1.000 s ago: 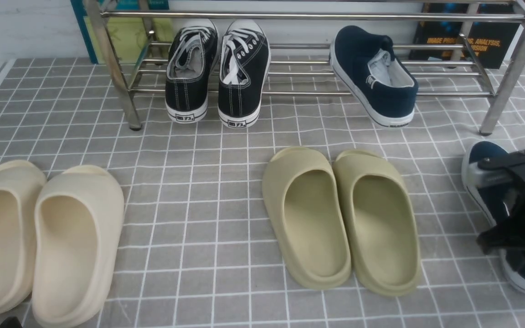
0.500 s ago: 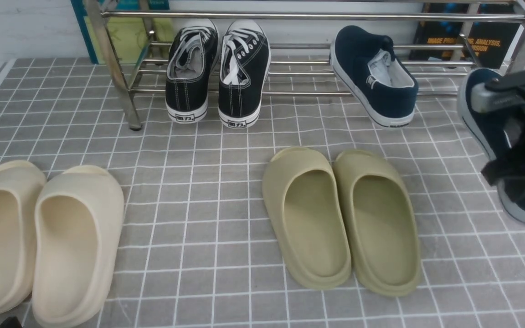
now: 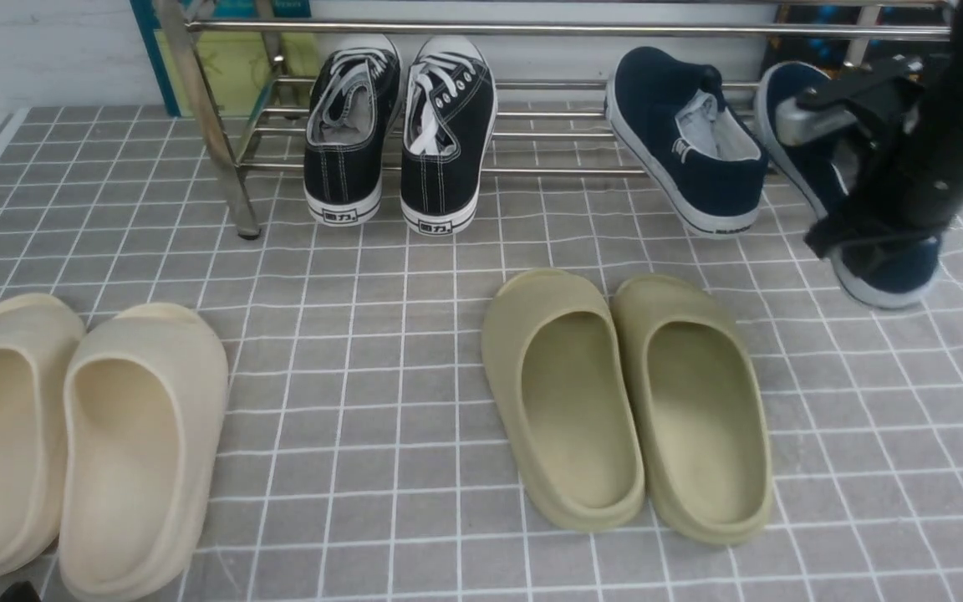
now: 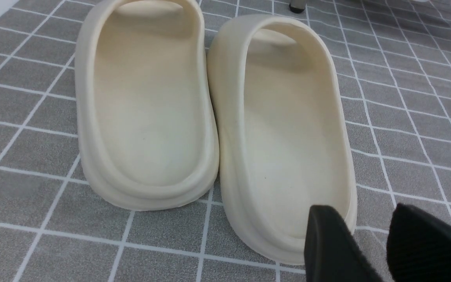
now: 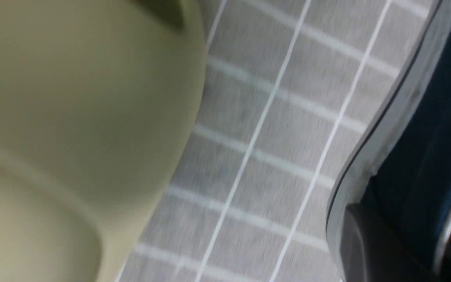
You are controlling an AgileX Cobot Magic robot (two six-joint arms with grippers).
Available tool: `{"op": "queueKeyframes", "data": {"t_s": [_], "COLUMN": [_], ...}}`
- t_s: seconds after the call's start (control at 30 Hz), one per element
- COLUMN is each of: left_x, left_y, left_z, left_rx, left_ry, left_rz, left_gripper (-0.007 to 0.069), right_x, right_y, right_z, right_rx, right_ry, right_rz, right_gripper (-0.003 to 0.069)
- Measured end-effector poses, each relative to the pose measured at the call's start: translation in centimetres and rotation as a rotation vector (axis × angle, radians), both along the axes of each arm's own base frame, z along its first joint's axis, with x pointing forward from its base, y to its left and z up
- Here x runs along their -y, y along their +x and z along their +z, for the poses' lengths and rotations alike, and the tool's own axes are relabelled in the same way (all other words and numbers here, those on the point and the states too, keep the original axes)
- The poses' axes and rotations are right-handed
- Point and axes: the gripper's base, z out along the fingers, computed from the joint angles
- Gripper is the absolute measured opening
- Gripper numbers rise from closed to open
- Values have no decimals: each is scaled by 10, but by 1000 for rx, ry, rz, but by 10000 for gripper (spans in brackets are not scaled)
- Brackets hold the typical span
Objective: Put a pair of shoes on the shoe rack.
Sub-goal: Use the right arm to put a shoe into the shoe rack
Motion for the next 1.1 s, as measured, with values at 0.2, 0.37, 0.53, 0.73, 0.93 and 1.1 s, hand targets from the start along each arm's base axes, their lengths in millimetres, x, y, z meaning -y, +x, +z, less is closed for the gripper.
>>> {"op": "queueKeyframes", "data": {"t_s": [0.2, 0.37, 0.53, 0.73, 0.93, 1.1], "left_x": [0, 0, 0, 0, 0, 0], "left_y": [0, 0, 0, 0, 0, 0], "left_z": [0, 0, 0, 0, 0, 0], "left_rx": [0, 0, 0, 0, 0, 0], "left_ry": [0, 0, 0, 0, 0, 0], "left_rz": [0, 0, 0, 0, 0, 0], "left_gripper": [239, 239, 239, 239, 239, 239], "right_x": [-4, -7, -9, -10, -10, -9], "right_y": [41, 65, 76, 81, 80, 72], "right_z": [-12, -16, -14, -9, -9, 4], "right_rx": [42, 86, 133, 200, 197, 169], "right_ry": [-33, -74, -80, -64, -60, -38], "right_rz": [21, 110, 130, 114, 111, 62], "right_gripper": [38, 38, 38, 62, 213, 387]}}
